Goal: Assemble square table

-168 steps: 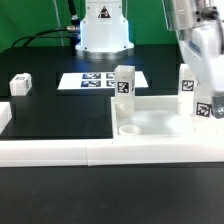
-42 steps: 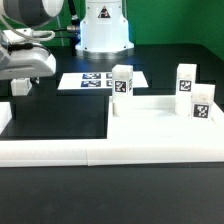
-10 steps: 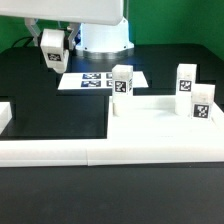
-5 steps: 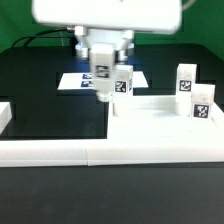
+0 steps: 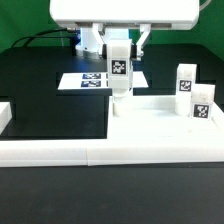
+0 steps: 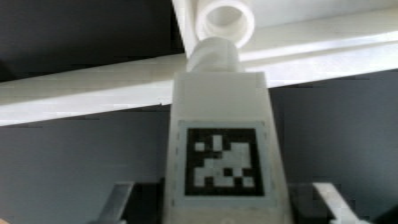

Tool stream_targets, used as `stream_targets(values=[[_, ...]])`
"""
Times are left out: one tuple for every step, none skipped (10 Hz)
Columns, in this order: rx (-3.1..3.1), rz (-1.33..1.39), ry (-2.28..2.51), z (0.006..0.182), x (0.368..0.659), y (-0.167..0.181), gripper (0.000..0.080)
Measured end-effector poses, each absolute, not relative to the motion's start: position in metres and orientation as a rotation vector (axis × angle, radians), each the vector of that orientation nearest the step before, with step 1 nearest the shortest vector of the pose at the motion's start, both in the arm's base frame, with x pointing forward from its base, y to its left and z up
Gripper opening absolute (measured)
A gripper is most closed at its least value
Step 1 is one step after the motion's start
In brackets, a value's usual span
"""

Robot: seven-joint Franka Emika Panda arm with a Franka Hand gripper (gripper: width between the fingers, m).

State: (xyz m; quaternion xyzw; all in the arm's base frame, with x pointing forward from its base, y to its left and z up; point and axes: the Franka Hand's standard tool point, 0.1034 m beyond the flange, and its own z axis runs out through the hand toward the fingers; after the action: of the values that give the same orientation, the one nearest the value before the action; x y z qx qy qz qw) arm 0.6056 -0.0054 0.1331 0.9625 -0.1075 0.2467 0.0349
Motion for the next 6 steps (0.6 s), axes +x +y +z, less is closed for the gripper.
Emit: stream_targets(values=[[2.951, 0.778, -0.331, 0.132, 0.606, -0.006, 0.0291], [2.931, 0.813, -0.328, 0.123, 0.607, -0.008, 0.0291], [2.925, 0.806, -0.326, 0.114, 0.609, -0.007, 0.0291], [2.917, 0.816, -0.335, 0.110, 0.614, -0.008, 0.0291], [2.917, 0.811, -0.332, 0.107, 0.614, -0.007, 0.0291], [2.920, 0.803, -0.332, 0.104, 0.613, -0.006, 0.0291]])
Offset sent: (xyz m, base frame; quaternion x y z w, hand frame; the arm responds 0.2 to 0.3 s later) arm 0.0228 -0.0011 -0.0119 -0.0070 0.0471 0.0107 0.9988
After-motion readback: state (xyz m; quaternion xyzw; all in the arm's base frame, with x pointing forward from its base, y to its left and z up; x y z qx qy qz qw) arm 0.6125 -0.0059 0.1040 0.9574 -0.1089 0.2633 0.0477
